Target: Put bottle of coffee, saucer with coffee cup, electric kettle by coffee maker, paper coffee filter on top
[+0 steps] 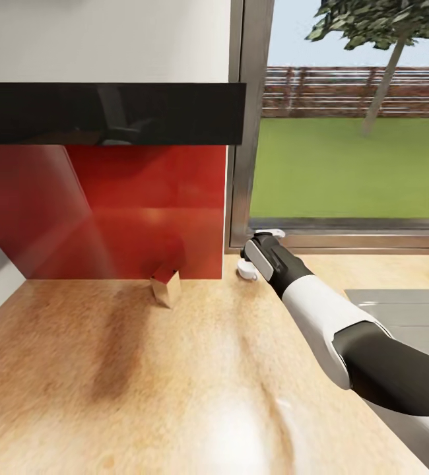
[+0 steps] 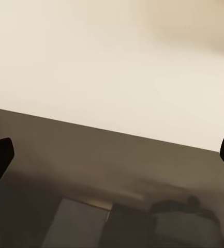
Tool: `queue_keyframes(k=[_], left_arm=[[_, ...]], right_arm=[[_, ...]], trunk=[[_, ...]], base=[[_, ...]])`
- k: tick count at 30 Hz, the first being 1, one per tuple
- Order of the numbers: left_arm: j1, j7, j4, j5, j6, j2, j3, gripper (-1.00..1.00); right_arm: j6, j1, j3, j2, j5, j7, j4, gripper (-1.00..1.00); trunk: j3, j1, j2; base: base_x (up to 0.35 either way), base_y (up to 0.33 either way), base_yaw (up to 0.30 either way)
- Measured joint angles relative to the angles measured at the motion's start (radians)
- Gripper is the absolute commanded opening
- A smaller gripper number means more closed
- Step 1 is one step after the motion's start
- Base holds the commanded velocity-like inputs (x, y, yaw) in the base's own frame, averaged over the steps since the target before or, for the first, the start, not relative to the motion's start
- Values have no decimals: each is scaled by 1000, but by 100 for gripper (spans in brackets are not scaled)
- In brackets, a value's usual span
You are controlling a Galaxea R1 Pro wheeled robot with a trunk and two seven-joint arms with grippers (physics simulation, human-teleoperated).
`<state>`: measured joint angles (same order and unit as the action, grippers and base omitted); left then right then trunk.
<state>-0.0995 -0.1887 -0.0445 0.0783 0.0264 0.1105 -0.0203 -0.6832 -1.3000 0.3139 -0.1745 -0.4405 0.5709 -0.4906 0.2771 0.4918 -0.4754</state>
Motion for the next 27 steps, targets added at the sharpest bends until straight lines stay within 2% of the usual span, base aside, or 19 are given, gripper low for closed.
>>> queue_keyframes(k=[27], left_arm=[[0, 0, 0, 0, 0, 0, 0, 100]], right_arm=[[0, 3, 0, 0, 1, 0, 0, 100]], trunk=[[43, 0, 0]], base=[[0, 0, 0]])
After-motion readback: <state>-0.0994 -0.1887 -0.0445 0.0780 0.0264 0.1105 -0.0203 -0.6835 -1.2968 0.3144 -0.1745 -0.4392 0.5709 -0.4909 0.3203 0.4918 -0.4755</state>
